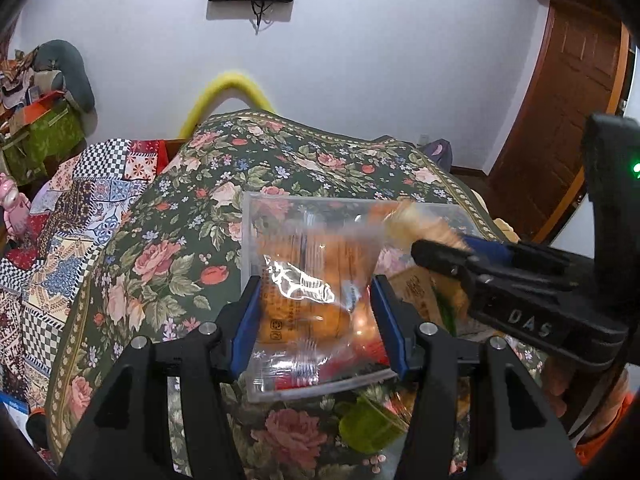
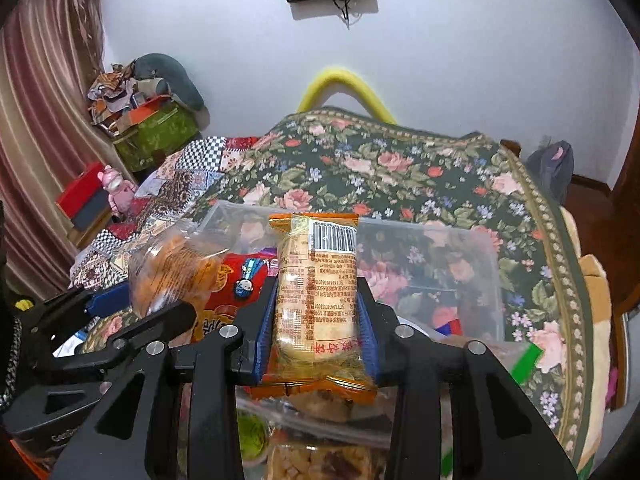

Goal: Organize snacks
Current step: 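Drop the orange cake pack and wrapped cake into the clear box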

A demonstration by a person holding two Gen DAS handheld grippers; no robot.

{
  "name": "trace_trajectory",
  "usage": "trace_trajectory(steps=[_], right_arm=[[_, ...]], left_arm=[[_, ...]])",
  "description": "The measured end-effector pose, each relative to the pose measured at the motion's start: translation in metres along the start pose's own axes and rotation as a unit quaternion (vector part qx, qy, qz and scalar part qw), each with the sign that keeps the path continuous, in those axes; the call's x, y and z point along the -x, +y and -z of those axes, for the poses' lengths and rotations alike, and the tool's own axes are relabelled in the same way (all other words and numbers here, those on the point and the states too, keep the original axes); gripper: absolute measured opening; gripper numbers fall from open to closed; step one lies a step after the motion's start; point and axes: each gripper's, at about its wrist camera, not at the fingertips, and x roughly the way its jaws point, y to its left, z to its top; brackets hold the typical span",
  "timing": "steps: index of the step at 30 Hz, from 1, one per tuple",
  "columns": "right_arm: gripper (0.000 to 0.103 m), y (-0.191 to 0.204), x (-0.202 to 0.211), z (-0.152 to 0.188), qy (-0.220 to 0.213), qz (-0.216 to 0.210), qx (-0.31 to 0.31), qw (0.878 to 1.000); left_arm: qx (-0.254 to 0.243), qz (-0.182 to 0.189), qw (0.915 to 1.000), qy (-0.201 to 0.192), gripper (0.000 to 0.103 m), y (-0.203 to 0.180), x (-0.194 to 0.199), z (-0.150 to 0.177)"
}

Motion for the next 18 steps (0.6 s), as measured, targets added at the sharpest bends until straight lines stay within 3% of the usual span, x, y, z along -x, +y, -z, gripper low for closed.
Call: trace_trajectory(steps=[10, 18], right_arm=[[0.037, 0.0, 0.038, 0.011, -0.02, -0.01, 0.025, 0.999], [0.052, -0.005, 0.075, 0.046, -0.024, -0.015, 0.035, 0.999]], left_arm=[[-0.028, 0.005, 0.9996, -0.008, 0.055, -0.01, 0.032, 0.01], [-0.048, 0.021, 0.9986, 0.004, 0.059, -0.026, 0.056, 0.04]])
